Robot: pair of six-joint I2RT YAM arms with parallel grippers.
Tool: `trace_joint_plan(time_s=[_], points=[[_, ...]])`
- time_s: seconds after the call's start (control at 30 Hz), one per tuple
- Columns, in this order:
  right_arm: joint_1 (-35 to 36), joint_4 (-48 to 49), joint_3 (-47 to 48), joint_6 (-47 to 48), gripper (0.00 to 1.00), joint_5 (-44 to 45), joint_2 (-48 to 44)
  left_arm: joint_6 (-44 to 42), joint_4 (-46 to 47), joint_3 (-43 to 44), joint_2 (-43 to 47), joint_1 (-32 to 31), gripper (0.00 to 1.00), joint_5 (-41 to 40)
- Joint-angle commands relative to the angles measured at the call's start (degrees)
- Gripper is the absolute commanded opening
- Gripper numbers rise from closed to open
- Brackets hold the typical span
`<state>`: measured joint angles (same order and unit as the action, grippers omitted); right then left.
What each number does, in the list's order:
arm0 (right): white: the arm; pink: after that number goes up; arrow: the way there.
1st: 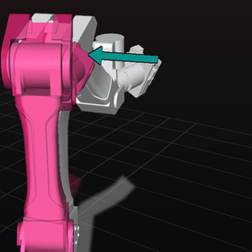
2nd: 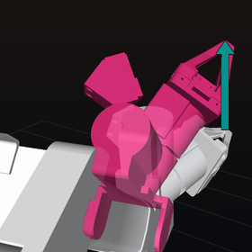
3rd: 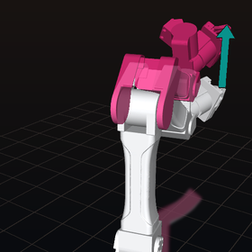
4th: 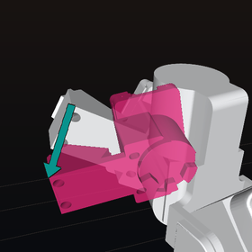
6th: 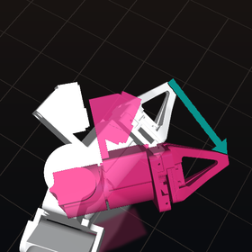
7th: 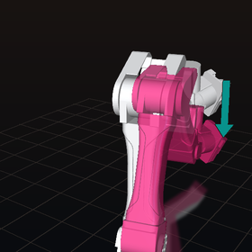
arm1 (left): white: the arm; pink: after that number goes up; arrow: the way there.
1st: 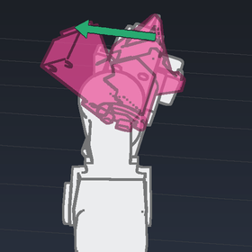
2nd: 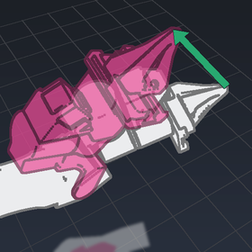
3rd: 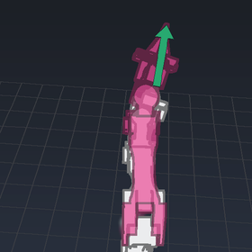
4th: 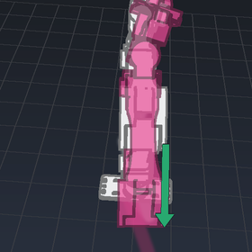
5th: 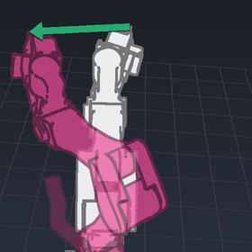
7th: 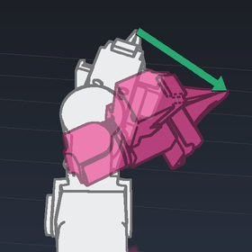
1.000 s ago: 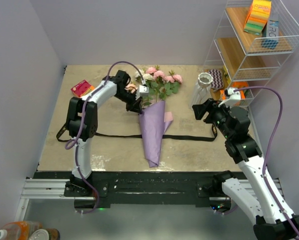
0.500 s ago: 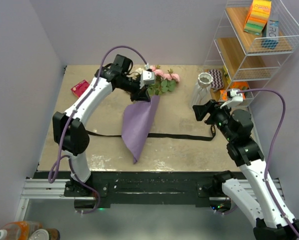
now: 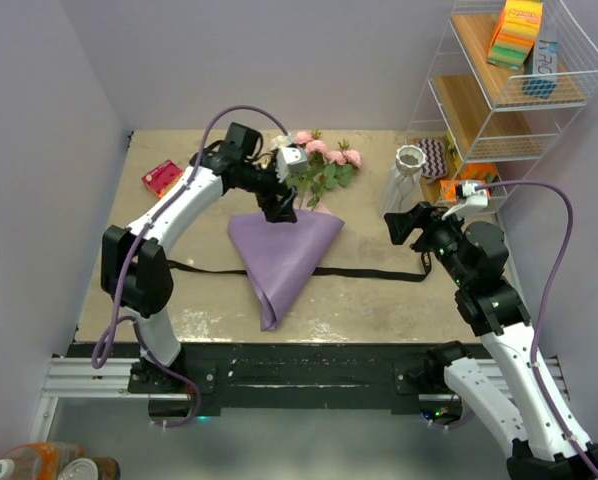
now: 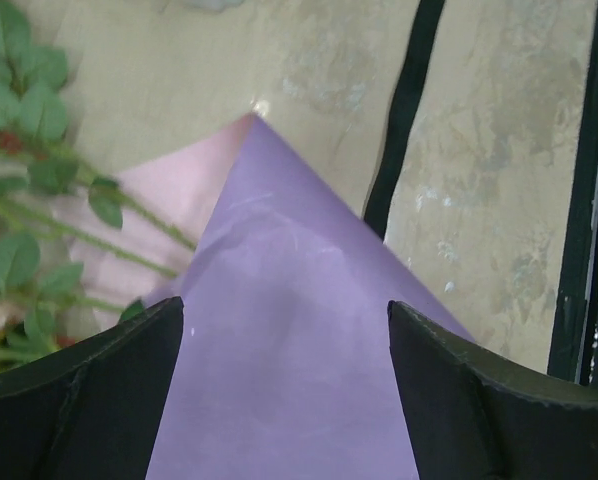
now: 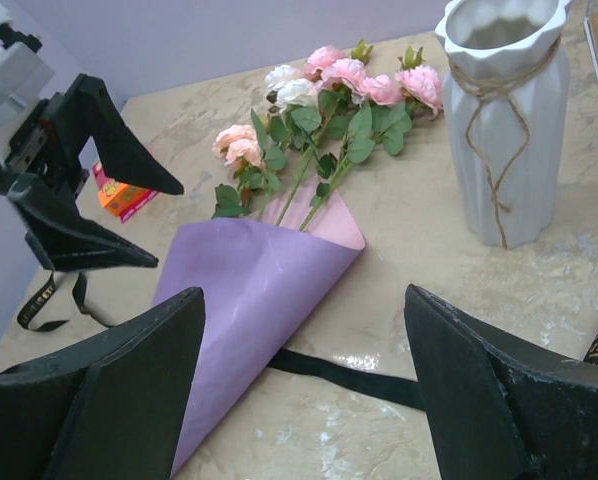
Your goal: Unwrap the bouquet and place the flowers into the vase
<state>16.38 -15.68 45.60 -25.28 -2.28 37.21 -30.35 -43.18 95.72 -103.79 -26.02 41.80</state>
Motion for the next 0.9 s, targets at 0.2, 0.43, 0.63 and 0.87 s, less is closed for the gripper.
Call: trace_joint_plan(time_s=[0.2, 0.43, 0.63, 0.87], points=[[-0.30, 1.18, -0.87, 1.28, 0.84, -0.18, -1.44, 9.16, 14.87, -21.09, 3.33, 15.29, 0.89, -3.31], [-0.21, 1.36, -1.13, 1.11, 0.84, -0.53, -1.53, 10.84, 17.07, -21.20, -2.55, 16.88, 0.90, 5.47], [-0.21, 1.09, -0.78, 1.11, 0.84, -0.26, -1.62, 10.31, 17.69, -20.14, -5.72, 16.88, 0.91, 7.51], [-0.21, 1.53, -0.34, 1.28, 0.84, -0.97, -1.00, 9.17, 19.54, -18.65, -3.09, 18.20, 0.91, 2.16]])
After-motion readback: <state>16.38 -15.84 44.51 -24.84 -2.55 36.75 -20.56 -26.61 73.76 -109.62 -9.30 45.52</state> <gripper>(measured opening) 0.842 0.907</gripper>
